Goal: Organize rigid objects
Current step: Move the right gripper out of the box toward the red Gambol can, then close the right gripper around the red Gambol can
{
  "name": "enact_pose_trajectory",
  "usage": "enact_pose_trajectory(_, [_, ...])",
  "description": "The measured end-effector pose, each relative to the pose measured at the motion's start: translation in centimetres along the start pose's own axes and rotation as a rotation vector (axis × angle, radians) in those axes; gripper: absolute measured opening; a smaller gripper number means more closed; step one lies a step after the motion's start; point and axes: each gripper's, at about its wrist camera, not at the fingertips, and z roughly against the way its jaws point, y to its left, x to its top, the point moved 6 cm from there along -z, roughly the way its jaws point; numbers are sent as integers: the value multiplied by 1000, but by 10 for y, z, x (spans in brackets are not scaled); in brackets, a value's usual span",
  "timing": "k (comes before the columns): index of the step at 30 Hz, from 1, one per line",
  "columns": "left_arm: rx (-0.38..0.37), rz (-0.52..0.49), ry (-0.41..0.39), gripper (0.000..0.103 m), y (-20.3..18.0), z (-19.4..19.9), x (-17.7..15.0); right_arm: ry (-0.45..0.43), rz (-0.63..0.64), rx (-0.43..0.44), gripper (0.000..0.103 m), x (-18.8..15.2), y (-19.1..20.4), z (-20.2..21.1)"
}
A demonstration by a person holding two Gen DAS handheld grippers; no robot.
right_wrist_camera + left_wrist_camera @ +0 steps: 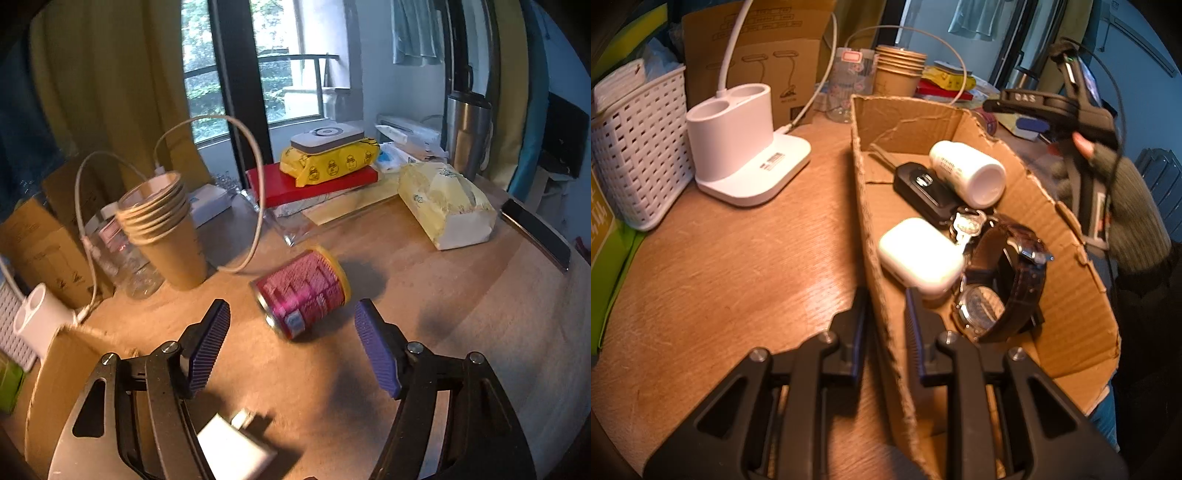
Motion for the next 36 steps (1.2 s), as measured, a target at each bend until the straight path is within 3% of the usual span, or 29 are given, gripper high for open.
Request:
enact_pose_trajectory(9, [0, 0, 0, 22, -1, 0, -1, 42, -83, -26, 73, 20, -17, -36])
enact_pose_trajectory(24, [-1, 1, 0, 22, -1, 0, -1, 111, -45, -80, 73, 2, -30, -62])
enact_pose_trajectory(25, [-1, 1, 0, 22, -1, 0, -1, 113, -42, -76, 69, 2, -31, -64])
enact_pose_trajectory(26, [-1, 1, 0, 22, -1, 0, -1, 115, -46, -62, 57, 2, -33, -65])
enact_pose_trajectory(36, [-1, 1, 1, 22, -1, 0, -1, 57, -27, -48, 57, -6, -39, -34])
